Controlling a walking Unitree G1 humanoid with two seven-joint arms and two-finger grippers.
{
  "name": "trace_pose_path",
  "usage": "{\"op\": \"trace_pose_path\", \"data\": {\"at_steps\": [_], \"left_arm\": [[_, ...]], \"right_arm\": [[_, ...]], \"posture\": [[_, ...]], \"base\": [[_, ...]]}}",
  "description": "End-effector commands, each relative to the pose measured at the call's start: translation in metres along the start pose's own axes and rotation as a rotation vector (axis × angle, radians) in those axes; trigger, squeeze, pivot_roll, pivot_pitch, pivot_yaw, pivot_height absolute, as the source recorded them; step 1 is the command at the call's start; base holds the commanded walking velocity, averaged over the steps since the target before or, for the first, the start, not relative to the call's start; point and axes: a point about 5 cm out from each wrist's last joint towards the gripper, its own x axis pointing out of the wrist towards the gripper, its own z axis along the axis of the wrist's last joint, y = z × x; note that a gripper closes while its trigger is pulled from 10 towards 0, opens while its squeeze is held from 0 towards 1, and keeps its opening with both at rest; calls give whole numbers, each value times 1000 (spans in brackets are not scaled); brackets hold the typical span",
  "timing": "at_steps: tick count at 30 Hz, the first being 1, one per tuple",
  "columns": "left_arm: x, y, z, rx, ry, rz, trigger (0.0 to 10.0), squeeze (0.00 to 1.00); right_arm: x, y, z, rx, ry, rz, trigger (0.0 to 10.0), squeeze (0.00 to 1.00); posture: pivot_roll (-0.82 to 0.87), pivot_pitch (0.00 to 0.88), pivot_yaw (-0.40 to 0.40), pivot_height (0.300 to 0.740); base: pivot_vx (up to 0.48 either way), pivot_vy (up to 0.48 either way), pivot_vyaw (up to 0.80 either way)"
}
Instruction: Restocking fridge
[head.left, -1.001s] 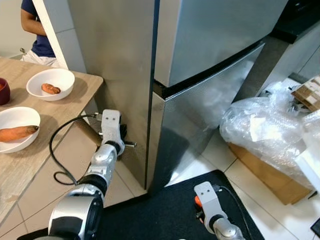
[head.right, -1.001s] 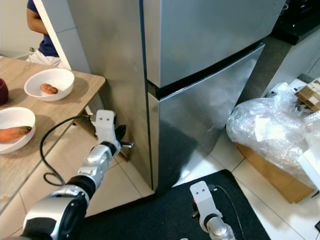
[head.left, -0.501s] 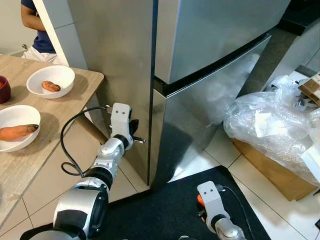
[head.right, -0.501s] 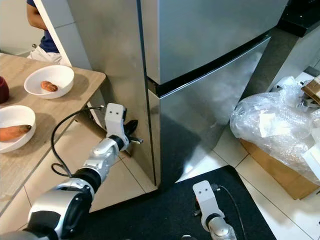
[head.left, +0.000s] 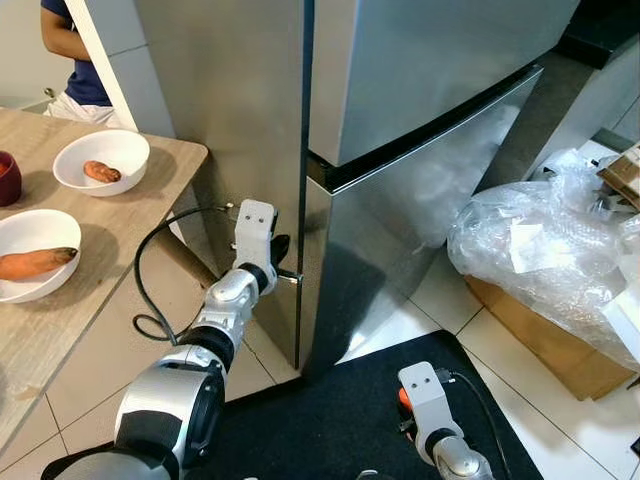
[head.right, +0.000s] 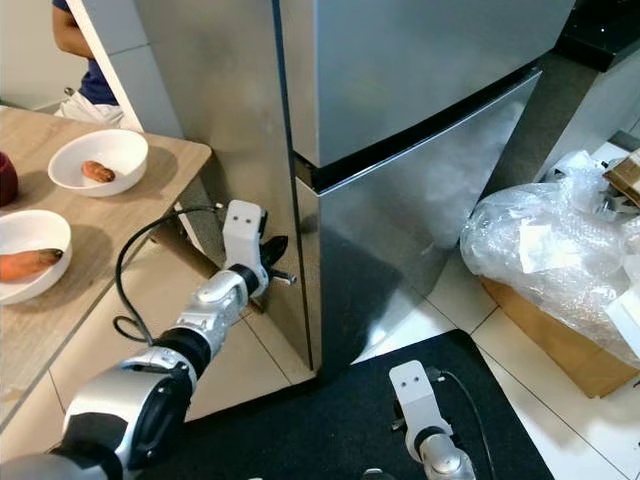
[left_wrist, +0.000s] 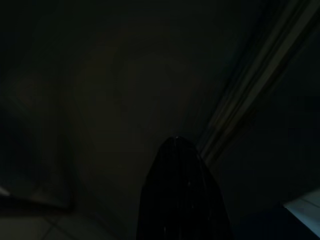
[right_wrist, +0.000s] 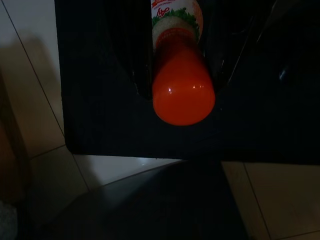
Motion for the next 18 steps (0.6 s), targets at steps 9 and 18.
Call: {"op": "trace_pose_path", "data": {"at_steps": [9, 18], "left_arm": [[11, -32, 7, -43, -26, -157, 10000, 0], [14, -50, 9, -76, -48, -272, 10000, 0]], "right_arm": [[-4, -2, -7, -18, 4, -8, 10000, 0], [-5, -3, -7, -19, 2, -15, 10000, 0]], "posture": [[-205, 186, 16, 740], [-208, 181, 18, 740]], "base": [[0, 0, 0], [0, 0, 0]]}}
